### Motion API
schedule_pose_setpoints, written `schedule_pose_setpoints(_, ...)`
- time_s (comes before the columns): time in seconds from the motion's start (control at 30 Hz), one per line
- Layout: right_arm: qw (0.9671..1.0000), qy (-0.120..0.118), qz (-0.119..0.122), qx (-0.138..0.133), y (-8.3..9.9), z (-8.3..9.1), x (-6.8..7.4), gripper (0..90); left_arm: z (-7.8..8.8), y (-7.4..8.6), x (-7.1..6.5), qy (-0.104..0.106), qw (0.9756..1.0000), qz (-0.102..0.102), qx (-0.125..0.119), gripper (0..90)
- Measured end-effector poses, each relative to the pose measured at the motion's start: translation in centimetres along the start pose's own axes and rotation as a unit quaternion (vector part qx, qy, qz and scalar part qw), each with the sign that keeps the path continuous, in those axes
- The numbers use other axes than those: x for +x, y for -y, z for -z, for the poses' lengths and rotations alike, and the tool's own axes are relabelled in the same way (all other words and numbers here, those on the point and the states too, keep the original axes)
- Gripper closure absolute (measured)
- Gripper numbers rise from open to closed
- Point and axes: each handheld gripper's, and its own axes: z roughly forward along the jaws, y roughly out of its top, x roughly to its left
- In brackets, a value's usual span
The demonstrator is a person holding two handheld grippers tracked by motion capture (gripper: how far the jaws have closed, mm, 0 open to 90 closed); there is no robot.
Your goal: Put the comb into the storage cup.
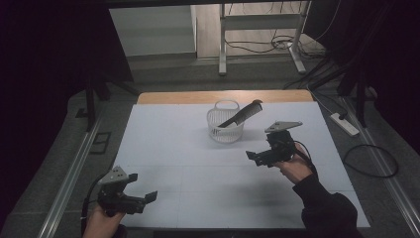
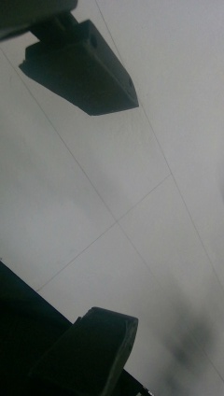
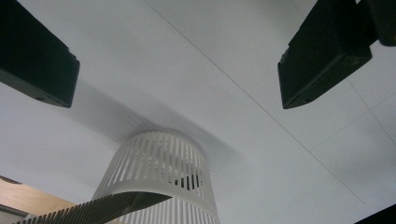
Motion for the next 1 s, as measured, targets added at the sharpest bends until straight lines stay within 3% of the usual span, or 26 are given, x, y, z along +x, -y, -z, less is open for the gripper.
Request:
schedule_pose_setpoints(0.53,0.9999,-0.011,-0.002,-0.004,1.0,1.6,0.1,0.0,0.0,0.0,0.0,0.0,1.0,0.0,0.0,1.7)
schedule_pose_setpoints(1.0,0.9998,-0.013,0.015,0.001,2.0,2.5,0.8,0.0,0.1,0.0,-0.1,-0.003,1.0,-0.003,-0.006,1.0)
